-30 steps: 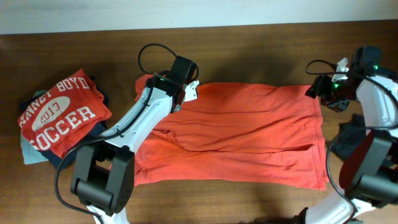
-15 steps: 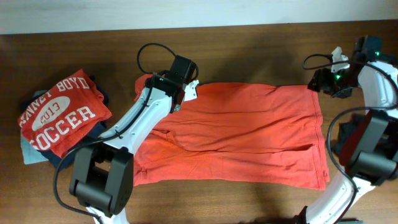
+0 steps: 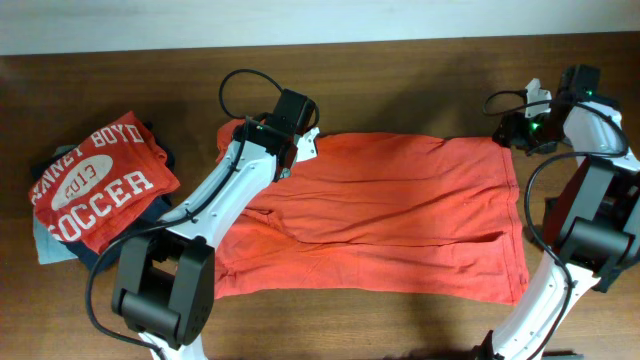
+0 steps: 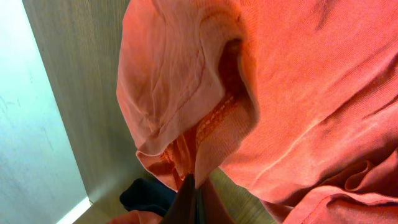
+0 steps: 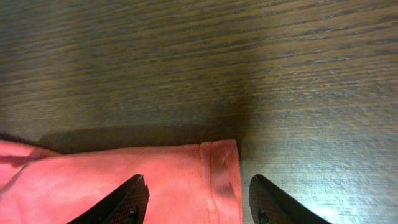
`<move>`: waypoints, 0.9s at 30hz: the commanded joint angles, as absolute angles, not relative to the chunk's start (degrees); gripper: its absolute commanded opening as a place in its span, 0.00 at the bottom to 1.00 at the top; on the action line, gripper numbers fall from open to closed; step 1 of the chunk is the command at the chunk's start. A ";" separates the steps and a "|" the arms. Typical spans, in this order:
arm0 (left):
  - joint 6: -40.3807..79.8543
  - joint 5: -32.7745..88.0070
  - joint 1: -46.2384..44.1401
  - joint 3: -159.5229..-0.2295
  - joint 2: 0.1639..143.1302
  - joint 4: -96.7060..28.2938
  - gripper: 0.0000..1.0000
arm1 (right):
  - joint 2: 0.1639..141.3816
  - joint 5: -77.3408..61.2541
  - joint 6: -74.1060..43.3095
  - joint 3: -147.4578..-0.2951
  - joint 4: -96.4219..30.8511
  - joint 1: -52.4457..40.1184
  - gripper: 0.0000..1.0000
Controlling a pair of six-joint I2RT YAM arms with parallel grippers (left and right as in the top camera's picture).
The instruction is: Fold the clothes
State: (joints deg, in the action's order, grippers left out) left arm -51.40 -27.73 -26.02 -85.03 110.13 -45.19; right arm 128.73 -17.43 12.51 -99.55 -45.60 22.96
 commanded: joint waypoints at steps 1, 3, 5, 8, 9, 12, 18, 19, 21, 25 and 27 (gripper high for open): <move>-50.59 -28.32 -26.11 -86.21 107.96 -45.23 0.00 | 131.00 -18.09 13.26 -100.51 -45.12 23.22 0.57; -50.59 -28.32 -26.11 -86.21 107.96 -45.25 0.00 | 131.74 -18.83 13.28 -100.51 -45.08 23.22 0.56; -50.57 -28.32 -26.11 -86.21 107.96 -45.25 0.01 | 132.29 -19.53 13.28 -100.51 -44.97 23.22 0.55; -50.17 -28.32 -26.11 -86.21 107.96 -45.28 0.00 | 132.49 -21.26 13.30 -100.53 -44.93 23.22 0.52; -50.17 -28.32 -26.11 -86.21 107.96 -45.28 0.00 | 132.49 -21.63 13.30 -100.53 -44.93 23.22 0.50; -50.17 -28.32 -26.11 -86.21 107.96 -45.25 0.00 | 132.46 -23.53 13.32 -100.57 -45.10 23.22 0.42; -50.17 -28.36 -26.11 -86.21 107.96 -45.28 0.00 | 131.83 -23.38 13.26 -102.21 -48.27 23.59 0.06; -50.17 -28.36 -26.11 -86.21 107.96 -45.28 0.00 | 131.61 -23.38 13.26 -103.04 -49.30 23.73 0.04; -50.17 -28.38 -26.11 -86.21 107.96 -45.30 0.00 | 130.85 -23.38 13.26 -105.82 -52.53 24.12 0.04; -50.04 -29.89 -26.11 -86.21 107.57 -45.69 0.00 | 129.45 -23.40 13.28 -111.35 -58.96 24.32 0.04; -49.45 -30.04 -26.11 -86.37 106.89 -46.17 0.00 | 128.73 -23.70 12.84 -113.69 -61.89 24.27 0.04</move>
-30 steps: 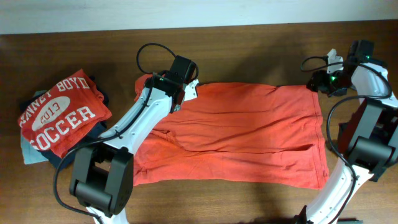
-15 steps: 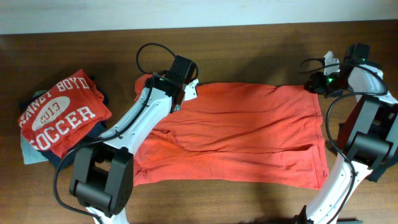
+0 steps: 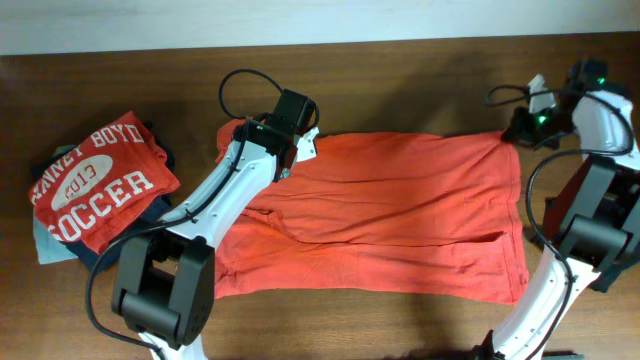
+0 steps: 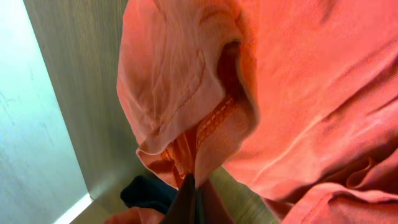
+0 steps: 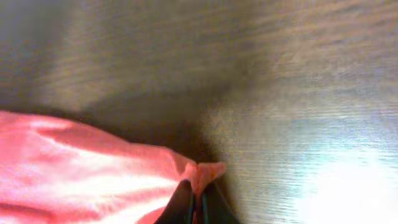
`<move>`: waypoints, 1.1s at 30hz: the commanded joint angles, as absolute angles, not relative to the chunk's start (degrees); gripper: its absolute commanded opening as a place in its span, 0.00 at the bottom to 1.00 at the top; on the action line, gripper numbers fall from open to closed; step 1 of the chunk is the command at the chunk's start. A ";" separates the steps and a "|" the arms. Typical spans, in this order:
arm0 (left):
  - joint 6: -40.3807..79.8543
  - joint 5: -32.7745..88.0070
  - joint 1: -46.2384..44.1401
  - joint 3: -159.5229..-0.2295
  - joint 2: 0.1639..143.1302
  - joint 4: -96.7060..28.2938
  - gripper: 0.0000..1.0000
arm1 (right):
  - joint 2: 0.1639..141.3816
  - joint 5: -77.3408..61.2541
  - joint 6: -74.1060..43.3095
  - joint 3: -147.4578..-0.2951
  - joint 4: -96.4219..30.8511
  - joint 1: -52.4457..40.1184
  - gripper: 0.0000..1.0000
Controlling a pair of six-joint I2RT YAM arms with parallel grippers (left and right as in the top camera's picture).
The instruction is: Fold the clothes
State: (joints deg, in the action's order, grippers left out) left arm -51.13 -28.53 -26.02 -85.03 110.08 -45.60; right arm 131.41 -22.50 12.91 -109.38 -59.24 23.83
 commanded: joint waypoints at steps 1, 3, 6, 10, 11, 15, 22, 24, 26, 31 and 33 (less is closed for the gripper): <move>-49.06 -30.04 -26.11 -86.41 106.39 -46.46 0.00 | 128.42 -23.81 12.56 -114.43 -63.09 24.25 0.04; -48.62 -29.85 -26.15 -86.41 105.25 -47.57 0.00 | 127.81 -23.75 12.53 -115.70 -66.22 24.08 0.04; -47.16 -29.39 -26.15 -86.41 103.31 -51.55 0.00 | 127.63 -23.75 10.35 -116.49 -70.52 24.01 0.04; -46.00 -27.59 -26.15 -86.41 101.62 -54.85 0.00 | 127.63 -23.57 10.02 -116.49 -75.48 24.01 0.04; -45.65 -26.79 -26.15 -86.41 101.16 -55.70 0.00 | 127.63 -23.55 10.00 -116.49 -76.69 24.01 0.04; -45.65 -22.11 -26.17 -86.41 99.42 -60.55 0.00 | 127.63 -23.16 10.00 -116.49 -82.00 24.01 0.04; -44.42 -14.52 -26.17 -86.41 97.80 -66.67 0.00 | 127.61 -19.31 9.54 -116.49 -89.93 23.57 0.04; -43.92 -13.06 -26.17 -86.41 97.69 -68.95 0.00 | 127.61 -14.04 6.90 -116.49 -91.92 23.00 0.04; -43.03 -12.34 -26.17 -86.41 97.69 -70.54 0.00 | 127.63 -8.82 4.32 -116.49 -93.10 22.44 0.04; -41.76 -11.03 -26.22 -86.41 97.69 -73.89 0.00 | 127.63 1.48 -1.91 -116.49 -93.86 21.02 0.04; -41.56 -10.39 -26.22 -86.41 97.69 -74.96 0.00 | 127.63 2.20 -2.04 -116.49 -93.91 20.60 0.04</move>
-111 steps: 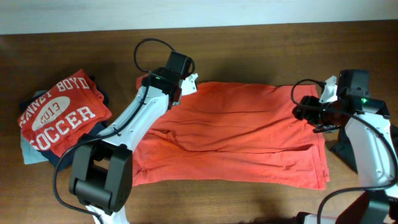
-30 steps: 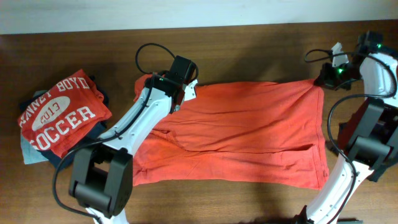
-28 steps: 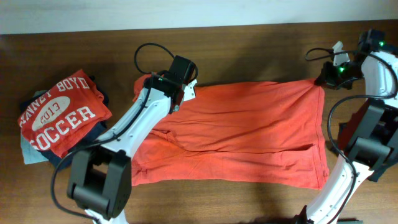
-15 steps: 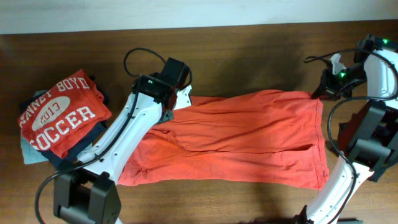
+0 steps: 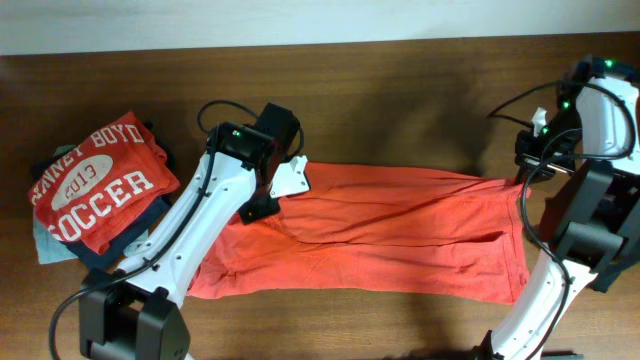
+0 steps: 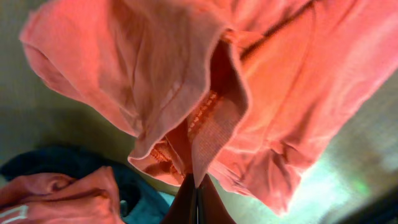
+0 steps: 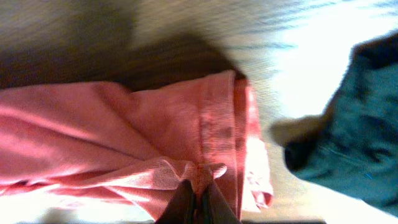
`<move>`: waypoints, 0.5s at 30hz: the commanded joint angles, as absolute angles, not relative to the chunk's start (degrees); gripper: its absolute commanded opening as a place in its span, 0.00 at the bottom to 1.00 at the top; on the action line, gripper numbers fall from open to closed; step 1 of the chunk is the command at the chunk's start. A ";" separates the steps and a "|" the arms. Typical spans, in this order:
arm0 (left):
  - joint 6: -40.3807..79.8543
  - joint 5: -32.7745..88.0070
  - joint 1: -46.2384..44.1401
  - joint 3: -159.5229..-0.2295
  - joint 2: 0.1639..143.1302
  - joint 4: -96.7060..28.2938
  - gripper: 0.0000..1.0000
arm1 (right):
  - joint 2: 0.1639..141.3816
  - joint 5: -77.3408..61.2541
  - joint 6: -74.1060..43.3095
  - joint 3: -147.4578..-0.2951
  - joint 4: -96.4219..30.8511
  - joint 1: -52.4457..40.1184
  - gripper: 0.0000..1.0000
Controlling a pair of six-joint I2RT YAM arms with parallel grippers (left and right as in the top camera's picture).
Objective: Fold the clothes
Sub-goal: 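Fold the shirt's top edge down toward its bottom with both grippers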
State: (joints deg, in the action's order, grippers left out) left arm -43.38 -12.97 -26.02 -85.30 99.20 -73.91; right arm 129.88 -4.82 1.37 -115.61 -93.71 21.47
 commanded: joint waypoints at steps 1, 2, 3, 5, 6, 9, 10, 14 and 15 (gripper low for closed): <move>-41.54 -9.98 -26.22 -86.41 97.69 -75.75 0.00 | 127.63 2.39 -2.04 -116.46 -93.93 20.36 0.04; -41.10 -9.82 -26.22 -86.41 97.69 -76.75 0.00 | 127.63 2.70 -2.07 -116.46 -94.08 20.16 0.04; -41.01 -9.78 -26.22 -86.41 97.69 -77.06 0.00 | 127.63 2.79 -2.07 -116.46 -94.11 20.12 0.04; -40.47 -9.76 -26.22 -86.41 97.69 -78.35 0.00 | 127.63 3.36 -2.48 -116.46 -94.41 19.92 0.04; -40.27 -9.58 -26.22 -86.41 97.69 -79.11 0.00 | 127.63 3.60 -2.46 -116.46 -94.80 19.84 0.04; -40.27 -8.45 -26.22 -86.41 97.69 -80.55 0.00 | 127.63 3.57 -2.48 -116.42 -95.39 19.84 0.04; -40.25 -8.27 -26.22 -86.41 97.69 -81.19 0.00 | 127.63 3.57 -2.48 -116.42 -95.61 19.84 0.04; -39.48 -8.23 -26.22 -86.41 97.69 -83.26 0.00 | 127.63 3.73 -2.48 -116.42 -96.97 19.84 0.04; -39.18 -8.12 -26.22 -86.41 97.69 -83.66 0.00 | 127.63 3.70 -2.50 -116.42 -97.17 19.84 0.04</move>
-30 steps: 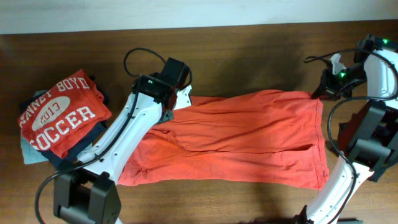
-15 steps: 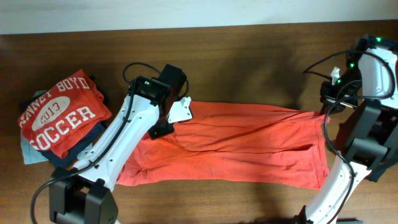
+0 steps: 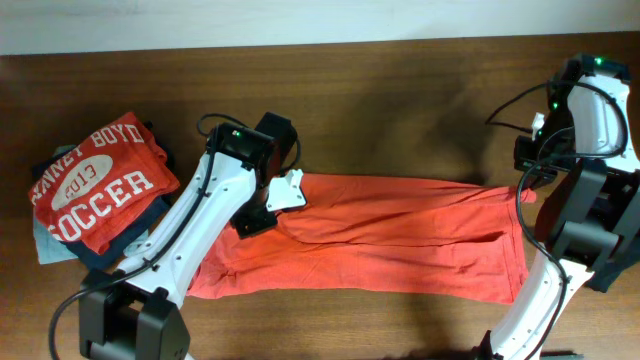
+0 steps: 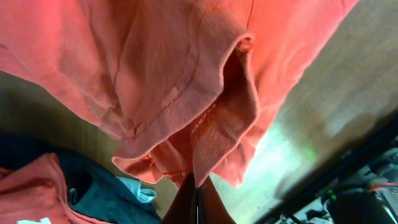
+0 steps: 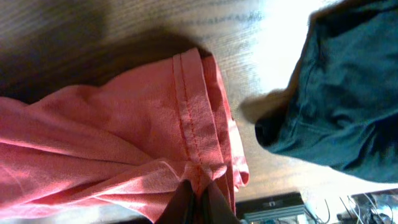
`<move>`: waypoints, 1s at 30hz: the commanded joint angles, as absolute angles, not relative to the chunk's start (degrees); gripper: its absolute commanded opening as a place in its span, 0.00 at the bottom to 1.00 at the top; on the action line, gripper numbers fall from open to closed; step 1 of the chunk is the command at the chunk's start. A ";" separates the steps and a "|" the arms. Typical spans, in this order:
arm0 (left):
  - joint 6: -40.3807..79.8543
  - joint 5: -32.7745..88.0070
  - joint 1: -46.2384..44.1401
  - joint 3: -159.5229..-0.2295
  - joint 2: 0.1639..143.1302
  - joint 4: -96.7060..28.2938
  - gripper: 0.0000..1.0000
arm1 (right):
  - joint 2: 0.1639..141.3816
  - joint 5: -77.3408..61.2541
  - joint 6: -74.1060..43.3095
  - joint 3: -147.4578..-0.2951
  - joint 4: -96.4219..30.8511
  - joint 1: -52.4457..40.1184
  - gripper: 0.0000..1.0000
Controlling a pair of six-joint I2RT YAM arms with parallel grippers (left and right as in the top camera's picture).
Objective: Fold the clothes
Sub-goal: 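Fold the shirt's top edge down toward its bottom with both grippers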
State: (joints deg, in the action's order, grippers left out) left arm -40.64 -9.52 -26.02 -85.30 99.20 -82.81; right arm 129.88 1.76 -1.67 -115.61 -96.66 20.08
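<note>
An orange-red shirt (image 3: 400, 235) lies spread across the middle of the wooden table (image 3: 400, 100), its far edge lifted and drawn toward the front. My left gripper (image 3: 265, 212) is shut on the shirt's far-left corner; in the left wrist view, bunched cloth (image 4: 186, 93) hangs from the closed left gripper (image 4: 196, 184). My right gripper (image 3: 527, 186) is shut on the far-right corner. The right wrist view shows the hemmed edge (image 5: 193, 118) pinched in the right gripper (image 5: 199, 188).
A pile of folded clothes topped by a red "Soccer" shirt (image 3: 95, 180) sits at the left of the table. A dark garment (image 5: 348, 93) lies off the right end, beside the shirt's corner. A white wall strip (image 3: 300, 20) runs along the far edge.
Both grippers have shifted slightly toward the front with their corners still held. The shirt's far edge now lies a little nearer, and the spread cloth is a narrower band.
At first my left gripper was shut on the far-left corner while my right stood open over the far-right corner of the flat shirt. Then the right was shut on that corner. Later both corners were raised and nearer the front, and now nearer still.
</note>
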 commanded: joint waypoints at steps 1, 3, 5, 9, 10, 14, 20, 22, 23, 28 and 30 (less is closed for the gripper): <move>-39.18 -7.57 -26.22 -86.41 97.69 -84.31 0.00 | 127.63 3.70 -2.50 -116.42 -97.36 19.81 0.04; -39.18 -6.85 -26.20 -86.41 97.69 -85.89 0.00 | 127.63 3.70 -3.11 -116.42 -97.36 19.81 0.04; -38.44 -6.09 -26.20 -86.41 97.69 -86.65 0.00 | 127.63 3.68 -3.11 -116.25 -97.38 19.77 0.04; -37.80 -4.64 -26.20 -86.41 97.67 -87.99 0.00 | 127.63 3.73 -3.31 -115.66 -97.36 18.87 0.04; -37.45 -4.19 -26.20 -86.41 97.67 -88.12 0.00 | 127.63 3.75 -3.31 -115.66 -97.36 18.63 0.04; -37.17 -3.84 -26.20 -86.41 97.67 -88.77 0.12 | 127.63 5.50 -3.53 -115.66 -97.34 17.82 0.05; -36.12 -4.71 -26.09 -86.41 97.45 -89.58 0.78 | 127.63 5.45 -3.53 -115.66 -97.06 17.74 0.05; -35.92 -6.15 -26.09 -86.43 97.03 -89.19 0.78 | 127.63 5.45 -3.53 -115.66 -96.92 17.74 0.05; -35.94 -7.16 -26.09 -86.43 96.73 -87.85 0.79 | 127.63 5.48 -3.51 -115.66 -96.86 17.74 0.05; -35.09 -4.08 -26.11 -86.39 96.62 -77.69 0.86 | 127.63 6.20 -3.55 -115.66 -96.71 17.74 0.05; -34.63 1.08 -26.09 -86.28 96.62 -73.63 0.78 | 127.63 6.17 -3.55 -115.66 -96.79 17.72 0.05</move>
State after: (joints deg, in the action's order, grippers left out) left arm -36.03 -5.58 -26.00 -85.36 98.02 -78.00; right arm 129.88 4.54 -2.98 -115.61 -96.77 17.85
